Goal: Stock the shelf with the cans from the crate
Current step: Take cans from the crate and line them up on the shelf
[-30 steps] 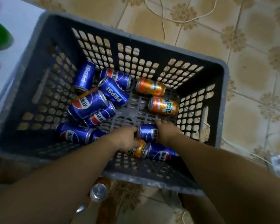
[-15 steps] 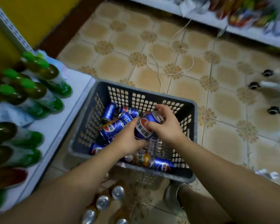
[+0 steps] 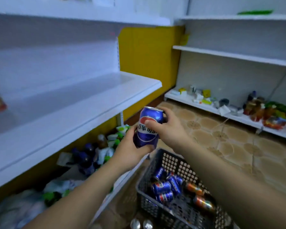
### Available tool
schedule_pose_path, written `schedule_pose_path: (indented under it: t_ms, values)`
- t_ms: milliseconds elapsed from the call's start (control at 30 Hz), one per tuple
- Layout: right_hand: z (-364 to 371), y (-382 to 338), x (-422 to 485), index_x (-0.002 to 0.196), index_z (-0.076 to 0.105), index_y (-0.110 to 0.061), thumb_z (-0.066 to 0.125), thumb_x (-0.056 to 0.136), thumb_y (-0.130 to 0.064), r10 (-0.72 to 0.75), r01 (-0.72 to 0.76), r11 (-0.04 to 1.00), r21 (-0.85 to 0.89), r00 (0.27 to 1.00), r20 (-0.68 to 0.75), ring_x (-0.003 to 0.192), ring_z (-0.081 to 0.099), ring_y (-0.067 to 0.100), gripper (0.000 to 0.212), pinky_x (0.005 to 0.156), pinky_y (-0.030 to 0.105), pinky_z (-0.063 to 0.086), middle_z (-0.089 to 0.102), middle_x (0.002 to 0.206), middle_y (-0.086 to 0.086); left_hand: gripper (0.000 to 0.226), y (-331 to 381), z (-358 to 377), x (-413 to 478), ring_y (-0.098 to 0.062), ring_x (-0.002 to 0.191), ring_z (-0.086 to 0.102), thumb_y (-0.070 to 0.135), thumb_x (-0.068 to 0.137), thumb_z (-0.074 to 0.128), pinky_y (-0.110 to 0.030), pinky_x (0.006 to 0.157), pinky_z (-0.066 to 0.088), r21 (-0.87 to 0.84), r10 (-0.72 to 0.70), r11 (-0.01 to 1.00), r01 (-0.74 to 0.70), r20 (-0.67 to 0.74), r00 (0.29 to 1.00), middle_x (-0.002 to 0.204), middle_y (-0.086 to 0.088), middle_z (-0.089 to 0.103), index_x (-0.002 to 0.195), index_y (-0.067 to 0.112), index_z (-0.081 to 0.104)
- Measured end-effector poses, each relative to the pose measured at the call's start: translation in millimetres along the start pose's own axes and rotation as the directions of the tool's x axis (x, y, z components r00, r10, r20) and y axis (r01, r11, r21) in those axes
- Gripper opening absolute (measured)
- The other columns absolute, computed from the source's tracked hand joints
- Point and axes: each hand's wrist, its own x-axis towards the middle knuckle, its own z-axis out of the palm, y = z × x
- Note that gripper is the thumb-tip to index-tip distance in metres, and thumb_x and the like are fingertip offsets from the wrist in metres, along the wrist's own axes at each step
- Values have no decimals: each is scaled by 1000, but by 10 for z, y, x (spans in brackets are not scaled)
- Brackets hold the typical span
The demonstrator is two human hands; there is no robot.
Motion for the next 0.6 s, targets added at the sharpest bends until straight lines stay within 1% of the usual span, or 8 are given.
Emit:
schedule_pose_path:
  t_ms: [133, 200, 267, 333, 400, 500, 567, 600]
  values:
    - [779, -673, -158, 126, 44, -32, 80, 76, -30, -134, 126, 990, 60, 978, 157, 100, 63, 15, 62, 85, 37, 56, 60, 114, -4, 59, 260, -923, -538, 1, 96, 59, 16, 77, 77, -20, 83, 48, 124, 14, 992, 6, -161, 987, 108, 16, 59, 120, 31, 40]
    - [1234, -925, -293, 124, 43, -34, 81, 76, -29, -190, 177, 981, 76, 951, 245, 99, 63, 14, 61, 85, 35, 55, 59, 113, -4, 60, 270, -1418, -866, -4, 100, 59, 20, 77, 78, -19, 82, 48, 180, -24, 981, 65, -218, 976, 115, 7, 59, 123, 27, 41]
    - [1696, -1119, -465, 130, 44, -30, 81, 76, -28, -227, 209, 974, 89, 911, 343, 99, 62, 13, 65, 84, 32, 55, 59, 114, -2, 71, 238, -1905, -1242, -13, 116, 54, 37, 75, 79, -26, 91, 47, 296, -77, 941, 166, -291, 953, 129, 1, 55, 133, 23, 41]
    - [2142, -1262, -636, 135, 43, -27, 81, 76, -30, -242, 225, 970, 91, 865, 439, 102, 61, 15, 70, 87, 34, 54, 58, 117, -1, 79, 156, -2372, -1657, -17, 131, 44, 47, 79, 72, -30, 101, 40, 424, -145, 850, 311, -380, 914, 144, -1, 45, 143, 21, 35]
    - [2566, -1371, -809, 130, 44, -30, 81, 76, -29, -249, 230, 968, 103, 811, 529, 100, 61, 13, 65, 88, 34, 53, 58, 115, -5, 78, 37, -2797, -2108, -17, 135, 39, 50, 83, 66, -29, 106, 34, 510, -201, 736, 446, -465, 862, 151, -1, 37, 146, 20, 32]
    - [3133, -1492, -1055, 118, 44, -34, 80, 77, -25, -259, 237, 964, 122, 730, 632, 94, 59, 6, 55, 85, 30, 51, 58, 107, -12, 75, -176, -3324, -2804, -17, 138, 35, 57, 86, 57, -30, 113, 29, 545, -271, 564, 620, -587, 763, 155, 0, 31, 147, 20, 32]
    - [3450, -1523, -1186, 119, 45, -33, 80, 77, -22, -263, 242, 962, 127, 691, 673, 97, 59, 9, 56, 89, 33, 50, 57, 105, -15, 75, -280, -3608, -3183, -16, 144, 24, 64, 88, 46, -35, 117, 20, 577, -310, 411, 706, -640, 704, 159, 3, 22, 149, 25, 27]
    - [3600, -1528, -1237, 122, 46, -32, 80, 77, -21, -267, 250, 960, 127, 675, 688, 100, 59, 13, 58, 91, 35, 50, 57, 107, -13, 75, -309, -3734, -3338, -15, 145, 18, 67, 88, 41, -39, 118, 16, 573, -329, 363, 735, -659, 676, 160, 5, 18, 150, 28, 25]
